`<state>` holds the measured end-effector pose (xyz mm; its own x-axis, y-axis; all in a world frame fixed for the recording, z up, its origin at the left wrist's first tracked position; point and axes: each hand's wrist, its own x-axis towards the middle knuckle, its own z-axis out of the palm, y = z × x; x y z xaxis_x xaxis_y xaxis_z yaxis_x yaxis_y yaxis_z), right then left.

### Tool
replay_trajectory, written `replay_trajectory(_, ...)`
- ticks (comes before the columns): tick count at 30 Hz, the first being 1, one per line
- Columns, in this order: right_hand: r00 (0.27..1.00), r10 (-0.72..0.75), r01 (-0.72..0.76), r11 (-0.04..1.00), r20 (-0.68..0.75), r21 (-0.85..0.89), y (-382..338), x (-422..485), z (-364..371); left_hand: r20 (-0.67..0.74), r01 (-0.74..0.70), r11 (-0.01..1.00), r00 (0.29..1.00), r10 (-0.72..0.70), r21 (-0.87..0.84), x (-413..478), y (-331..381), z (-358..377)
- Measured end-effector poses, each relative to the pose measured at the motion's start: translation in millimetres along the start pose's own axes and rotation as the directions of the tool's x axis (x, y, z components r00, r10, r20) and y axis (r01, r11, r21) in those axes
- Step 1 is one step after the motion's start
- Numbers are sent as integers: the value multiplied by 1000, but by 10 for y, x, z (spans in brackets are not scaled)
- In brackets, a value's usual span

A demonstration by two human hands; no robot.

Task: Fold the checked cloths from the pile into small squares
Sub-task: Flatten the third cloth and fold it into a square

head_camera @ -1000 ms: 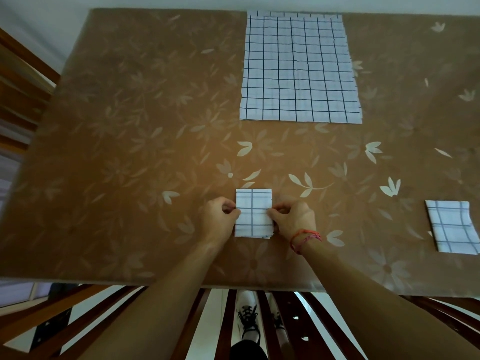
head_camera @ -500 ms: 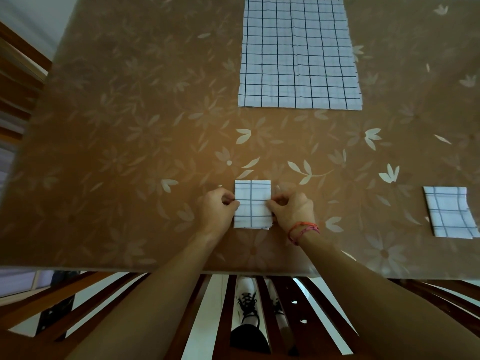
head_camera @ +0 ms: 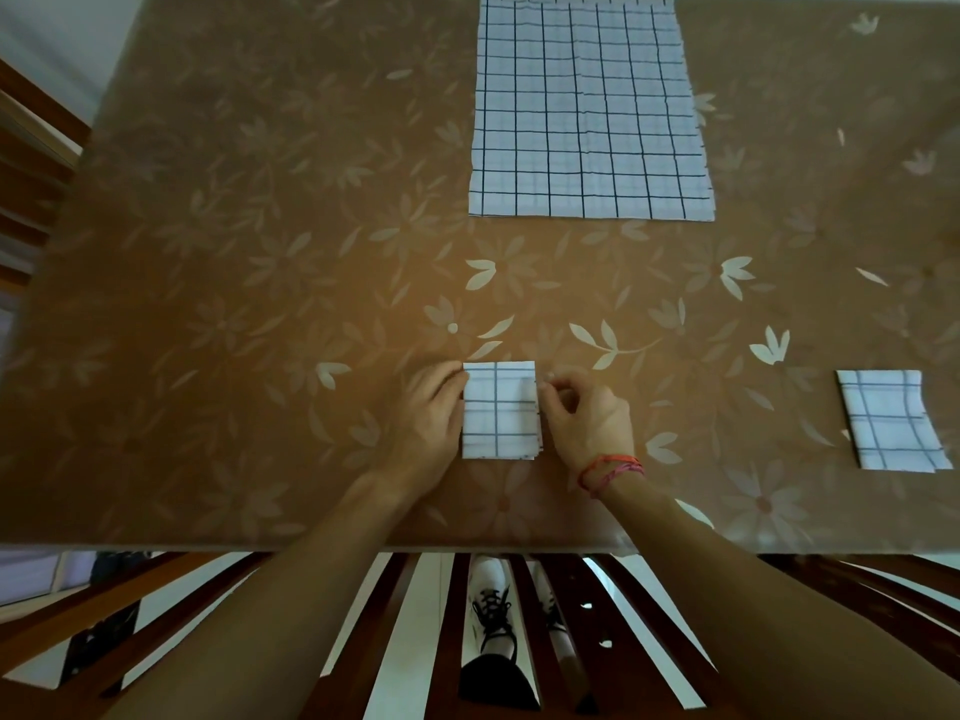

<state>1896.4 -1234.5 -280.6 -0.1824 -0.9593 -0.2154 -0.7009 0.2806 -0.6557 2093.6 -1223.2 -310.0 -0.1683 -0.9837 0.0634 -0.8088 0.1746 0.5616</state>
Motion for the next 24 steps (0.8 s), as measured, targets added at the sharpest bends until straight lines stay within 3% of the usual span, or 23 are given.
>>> replay_trajectory(3,944,-324,315,942,-69,-116,-63,-33,105,97,-111,984,991,97,141,17,-51,66)
replay_trajectory(5,861,-508,502,847,14,-175,-129,-44,258,162,-153,961,980,118,228,5,-88,109)
replay_trajectory(7,795,-578,607,758,187,-239,-171,-48,435,190,-178,946,973,129,270,-24,-114,146)
replay_trajectory(11,744,-505,655,681,438,-328,-73,-44,619,205,-214,927,966,155,307,-67,-151,184)
replay_trajectory(24,767,-429,641,542,477,-544,311,87,284,246,-276,882,950,191,382,-62,-206,148)
